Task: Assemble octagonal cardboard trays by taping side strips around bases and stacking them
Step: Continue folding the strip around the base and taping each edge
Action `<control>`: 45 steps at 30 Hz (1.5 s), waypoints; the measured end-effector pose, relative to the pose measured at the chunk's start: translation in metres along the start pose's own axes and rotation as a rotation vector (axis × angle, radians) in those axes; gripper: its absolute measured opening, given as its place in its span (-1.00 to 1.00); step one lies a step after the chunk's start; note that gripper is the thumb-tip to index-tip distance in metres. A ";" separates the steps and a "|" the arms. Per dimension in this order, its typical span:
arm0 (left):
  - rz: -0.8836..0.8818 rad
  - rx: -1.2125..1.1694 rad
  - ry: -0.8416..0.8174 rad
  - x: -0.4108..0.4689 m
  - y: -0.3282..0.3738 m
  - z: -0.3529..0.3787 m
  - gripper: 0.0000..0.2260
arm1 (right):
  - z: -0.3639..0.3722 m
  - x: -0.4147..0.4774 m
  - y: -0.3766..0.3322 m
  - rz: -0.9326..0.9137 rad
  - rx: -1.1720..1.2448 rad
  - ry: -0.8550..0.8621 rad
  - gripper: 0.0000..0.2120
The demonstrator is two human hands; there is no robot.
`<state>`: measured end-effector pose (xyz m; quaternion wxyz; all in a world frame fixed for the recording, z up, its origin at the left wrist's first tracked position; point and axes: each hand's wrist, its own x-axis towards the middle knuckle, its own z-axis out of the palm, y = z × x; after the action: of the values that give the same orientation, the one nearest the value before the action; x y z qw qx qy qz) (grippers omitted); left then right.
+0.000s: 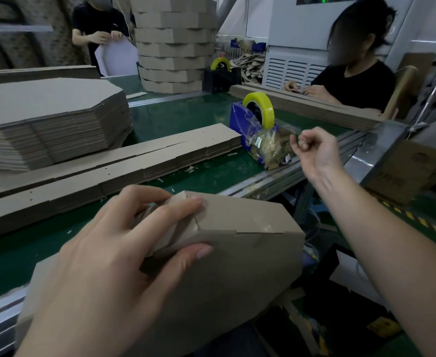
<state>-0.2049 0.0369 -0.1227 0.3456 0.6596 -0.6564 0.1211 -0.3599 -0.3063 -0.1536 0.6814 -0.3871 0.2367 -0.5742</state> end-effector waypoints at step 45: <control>0.001 -0.183 0.140 -0.010 0.013 -0.008 -0.90 | 0.132 -0.162 -0.071 0.324 -1.395 -1.168 -0.64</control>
<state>-0.2155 0.0507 -0.1191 0.4490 0.6150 -0.6393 0.1067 -0.3385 -0.1193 -0.0393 0.3772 -0.9003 0.1988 0.0870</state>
